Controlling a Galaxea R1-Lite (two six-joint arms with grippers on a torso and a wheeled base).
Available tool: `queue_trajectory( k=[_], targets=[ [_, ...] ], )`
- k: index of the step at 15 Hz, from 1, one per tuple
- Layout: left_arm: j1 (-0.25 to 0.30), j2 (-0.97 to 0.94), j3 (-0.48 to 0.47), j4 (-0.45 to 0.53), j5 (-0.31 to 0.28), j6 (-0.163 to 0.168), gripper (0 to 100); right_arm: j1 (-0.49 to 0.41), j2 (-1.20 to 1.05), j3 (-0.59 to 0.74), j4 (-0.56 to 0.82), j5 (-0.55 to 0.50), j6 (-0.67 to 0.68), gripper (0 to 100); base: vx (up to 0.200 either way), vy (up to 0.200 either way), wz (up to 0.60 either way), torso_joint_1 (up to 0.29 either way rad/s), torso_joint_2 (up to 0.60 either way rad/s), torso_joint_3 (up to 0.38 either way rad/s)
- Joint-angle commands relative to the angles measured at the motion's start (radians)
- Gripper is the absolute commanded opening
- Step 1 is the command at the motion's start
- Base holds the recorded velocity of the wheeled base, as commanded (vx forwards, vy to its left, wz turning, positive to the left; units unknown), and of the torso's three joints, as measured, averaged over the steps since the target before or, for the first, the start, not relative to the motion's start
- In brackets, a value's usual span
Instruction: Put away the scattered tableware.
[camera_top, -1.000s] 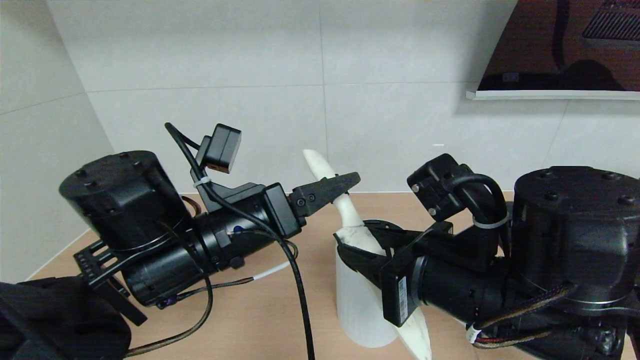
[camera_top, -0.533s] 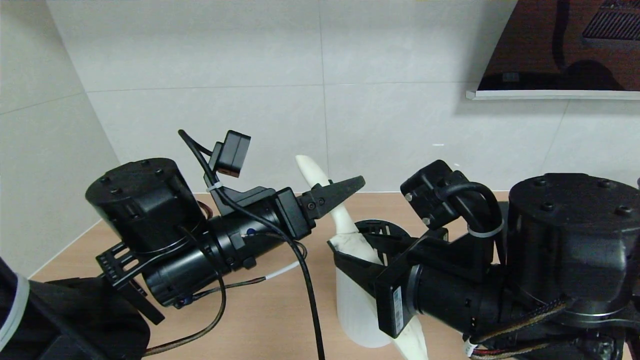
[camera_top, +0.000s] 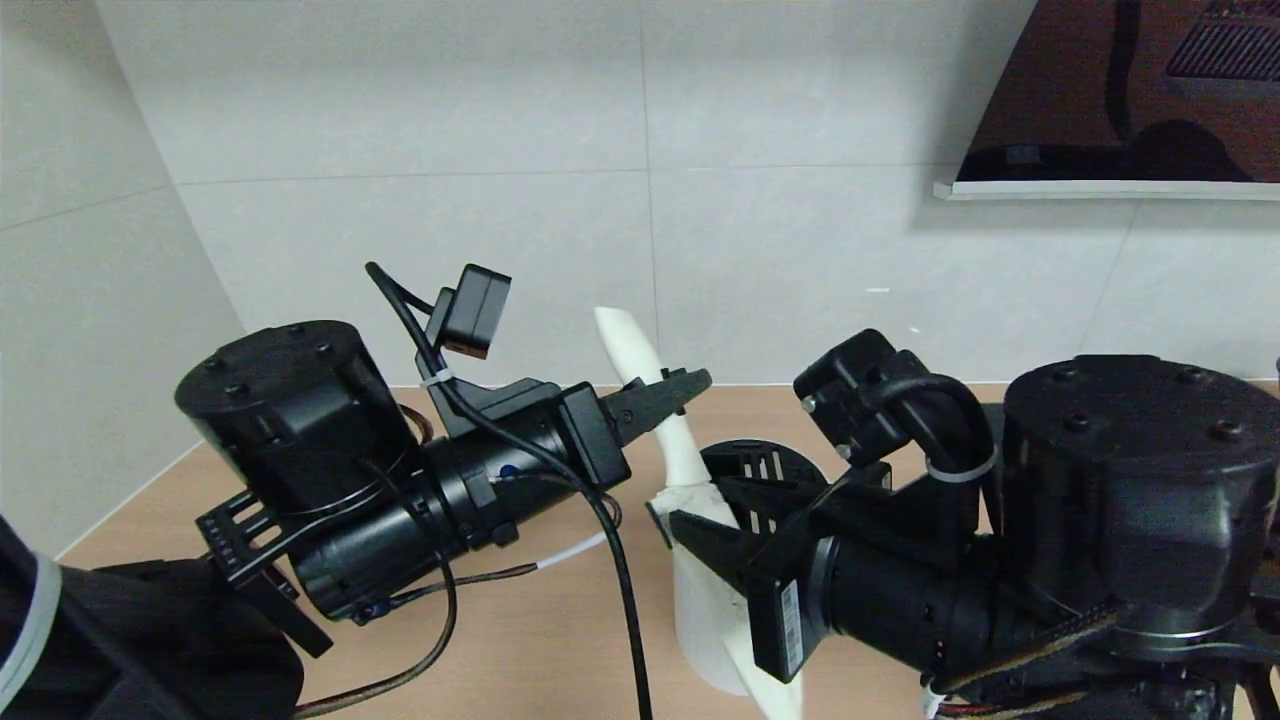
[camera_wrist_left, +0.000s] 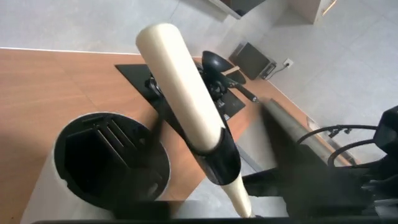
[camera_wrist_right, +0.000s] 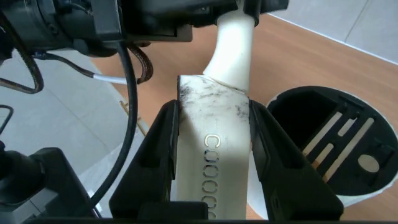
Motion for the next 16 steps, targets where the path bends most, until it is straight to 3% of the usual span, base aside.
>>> queue_trajectory(
  k=[1,8,10,12,13,16],
  targets=[
    [-0.001,-0.002,-0.001,-0.001,0.001,0.000,0,0.002,-0.003,0.000,0.001,0.001,0.000,0,0.000,0.000,0.00,0.000,0.00,0.000],
    [-0.001,-0.008,-0.001,-0.010,0.001,0.001,0,0.000,-0.012,0.014,-0.041,-0.025,-0.005,0,0.000,0.000,0.00,0.000,0.00,0.000],
    [0.000,-0.017,-0.004,-0.007,0.004,0.026,0,-0.011,-0.027,0.016,-0.035,-0.042,-0.006,0,0.000,0.000,0.00,0.000,0.00,0.000],
    [0.000,-0.017,-0.015,-0.001,0.053,0.076,0,-0.061,-0.050,0.016,-0.028,-0.042,-0.006,0,0.000,0.000,0.00,0.000,0.00,0.000],
    [0.000,-0.019,-0.022,0.009,0.067,0.085,0,-0.077,-0.055,0.016,-0.028,-0.041,-0.006,100,0.000,0.000,0.00,0.000,0.00,0.000],
    [0.000,-0.030,-0.108,0.116,0.222,0.128,0,-0.173,-0.070,0.012,-0.027,-0.033,-0.006,100,0.000,0.000,0.00,0.000,0.00,0.000]
  ],
)
